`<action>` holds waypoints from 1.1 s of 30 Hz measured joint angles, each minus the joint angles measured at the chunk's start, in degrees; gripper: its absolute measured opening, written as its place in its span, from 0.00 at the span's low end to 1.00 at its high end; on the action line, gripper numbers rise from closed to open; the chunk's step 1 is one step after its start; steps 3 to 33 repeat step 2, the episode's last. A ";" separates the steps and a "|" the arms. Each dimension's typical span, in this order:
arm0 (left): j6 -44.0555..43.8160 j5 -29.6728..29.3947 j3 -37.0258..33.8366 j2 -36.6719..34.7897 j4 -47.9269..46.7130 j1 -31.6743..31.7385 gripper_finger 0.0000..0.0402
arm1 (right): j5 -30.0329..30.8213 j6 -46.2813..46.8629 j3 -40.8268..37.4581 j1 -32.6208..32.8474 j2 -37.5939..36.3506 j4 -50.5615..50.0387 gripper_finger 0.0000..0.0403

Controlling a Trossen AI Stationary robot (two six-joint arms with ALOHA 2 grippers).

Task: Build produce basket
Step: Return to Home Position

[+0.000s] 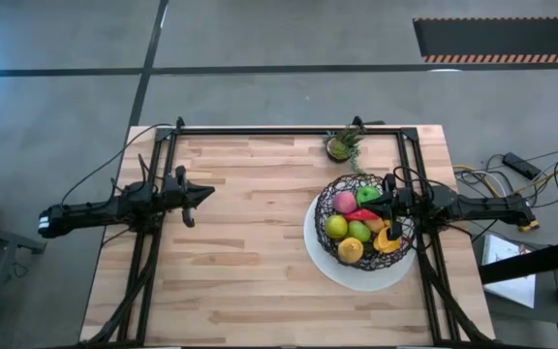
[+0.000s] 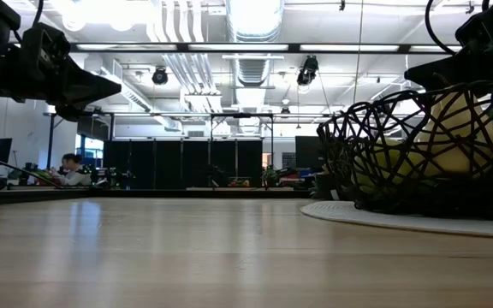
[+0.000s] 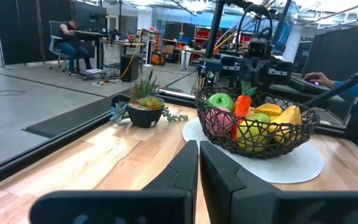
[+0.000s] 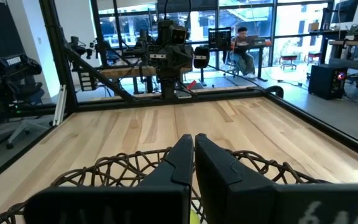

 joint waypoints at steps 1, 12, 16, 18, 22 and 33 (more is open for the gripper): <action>0.00 -0.20 0.00 0.00 0.00 0.00 0.00 | 0.00 0.02 0.00 0.00 0.00 0.00 0.02; -0.01 -0.27 0.00 0.00 -0.01 0.00 0.00 | 0.00 0.02 0.00 0.00 0.00 -0.01 0.02; -0.01 -0.27 0.00 0.00 -0.01 0.00 0.00 | 0.00 0.02 0.00 0.00 0.00 -0.01 0.02; -0.01 -0.27 0.00 0.00 -0.01 0.00 0.00 | 0.00 0.02 0.00 0.00 0.00 -0.01 0.02; -0.01 -0.27 0.00 0.00 -0.01 0.00 0.00 | 0.00 0.02 0.00 0.00 0.00 -0.01 0.02; -0.01 -0.27 0.00 0.00 -0.01 0.00 0.00 | 0.00 0.02 0.00 0.00 0.00 -0.01 0.02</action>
